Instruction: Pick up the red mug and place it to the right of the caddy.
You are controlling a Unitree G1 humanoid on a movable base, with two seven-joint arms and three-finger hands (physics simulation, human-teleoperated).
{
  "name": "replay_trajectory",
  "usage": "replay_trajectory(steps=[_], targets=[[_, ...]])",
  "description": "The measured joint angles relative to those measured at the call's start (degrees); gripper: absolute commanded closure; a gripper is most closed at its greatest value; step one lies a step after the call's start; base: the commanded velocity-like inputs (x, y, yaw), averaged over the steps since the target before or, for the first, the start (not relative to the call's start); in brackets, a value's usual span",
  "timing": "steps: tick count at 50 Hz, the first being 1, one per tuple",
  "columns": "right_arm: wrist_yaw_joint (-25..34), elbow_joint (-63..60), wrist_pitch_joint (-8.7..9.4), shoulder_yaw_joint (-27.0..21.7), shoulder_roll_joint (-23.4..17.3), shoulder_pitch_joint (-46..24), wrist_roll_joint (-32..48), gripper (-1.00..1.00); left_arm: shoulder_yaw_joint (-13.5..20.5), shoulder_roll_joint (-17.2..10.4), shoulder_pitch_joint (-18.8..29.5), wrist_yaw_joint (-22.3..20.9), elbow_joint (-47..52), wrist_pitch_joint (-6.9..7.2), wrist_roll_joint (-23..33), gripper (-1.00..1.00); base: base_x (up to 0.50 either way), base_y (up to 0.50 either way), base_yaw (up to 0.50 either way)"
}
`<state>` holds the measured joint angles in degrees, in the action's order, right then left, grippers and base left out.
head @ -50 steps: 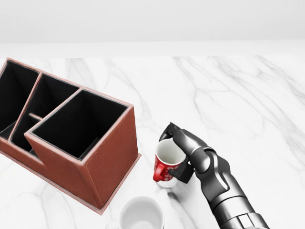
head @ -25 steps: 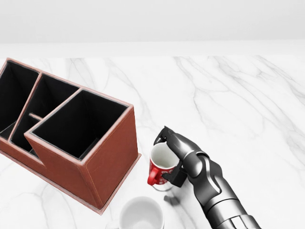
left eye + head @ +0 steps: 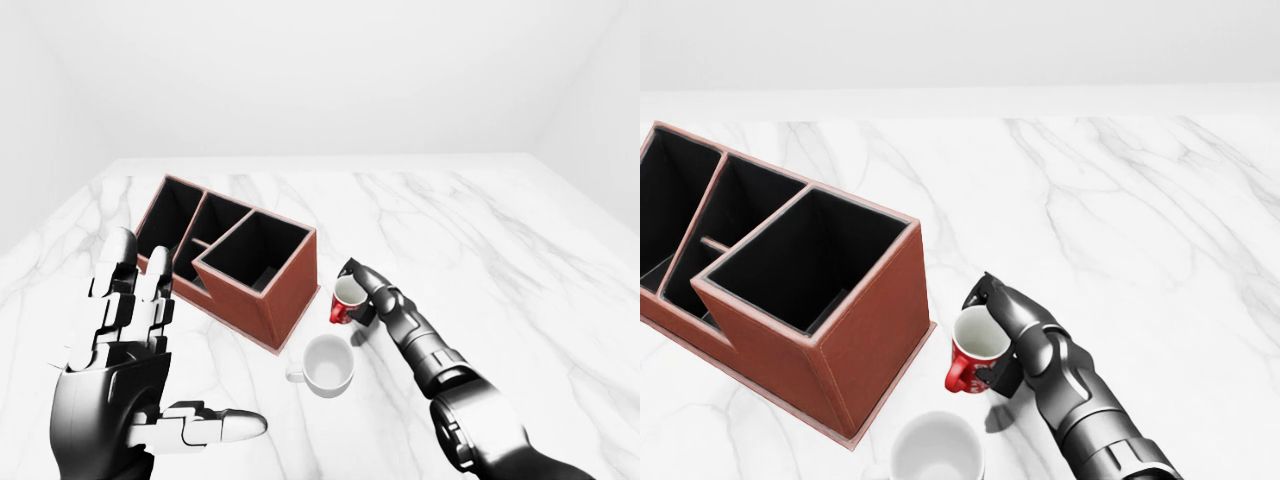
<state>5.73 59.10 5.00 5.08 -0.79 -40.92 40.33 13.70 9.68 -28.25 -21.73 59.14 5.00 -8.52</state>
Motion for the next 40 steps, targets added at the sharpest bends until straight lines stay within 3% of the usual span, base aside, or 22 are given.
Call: replay_trajectory(steps=[10,11,13,14,15,16,18,30,40], targets=[[-1.3,3.5,0.0,-0.1,0.4,-1.5,-0.6,1.0,0.0,-0.1,0.0,-0.1,0.1,0.0,-0.1,-1.0,0.0,0.0,0.0],[-1.2,3.7,0.0,-0.1,0.5,-1.6,-0.4,0.0,0.1,-0.1,0.0,-0.1,0.1,0.0,-0.1,-1.0,0.0,0.0,0.0],[-0.8,3.6,0.0,-0.3,0.5,-1.9,0.0,-0.04,0.2,-0.1,0.0,-0.2,0.2,0.0,-0.2,-1.0,0.0,0.0,0.0],[-1.0,3.5,0.0,-0.3,0.5,-2.1,0.4,-0.26,0.2,0.0,0.0,-0.2,0.3,0.0,-0.2,-1.0,0.0,0.0,0.0],[-1.1,3.5,0.0,-0.4,0.5,-2.2,0.4,-0.26,0.2,0.0,-0.1,-0.3,0.4,0.0,-0.2,-1.0,0.0,0.0,0.0],[-1.2,3.4,0.0,-0.6,0.4,-2.3,0.6,-0.57,0.2,0.0,-0.1,-0.3,0.4,0.0,-0.3,-1.0,0.0,0.0,0.0],[-1.0,3.3,0.0,-0.8,0.4,-2.4,0.2,-1.0,0.2,0.0,-0.2,-0.4,0.5,0.0,-0.4,-1.0,0.01,0.0,0.0],[-1.2,1.8,0.0,-0.3,0.3,-1.2,0.7,-1.0,0.1,-0.6,-0.9,0.1,0.7,0.0,-1.3,-1.0,0.0,0.0,0.0],[2.3,-7.8,0.0,0.4,-0.2,3.8,2.9,-1.0,-0.2,-1.2,-1.2,0.7,0.8,0.0,-1.7,-1.0,0.0,0.0,0.0]])
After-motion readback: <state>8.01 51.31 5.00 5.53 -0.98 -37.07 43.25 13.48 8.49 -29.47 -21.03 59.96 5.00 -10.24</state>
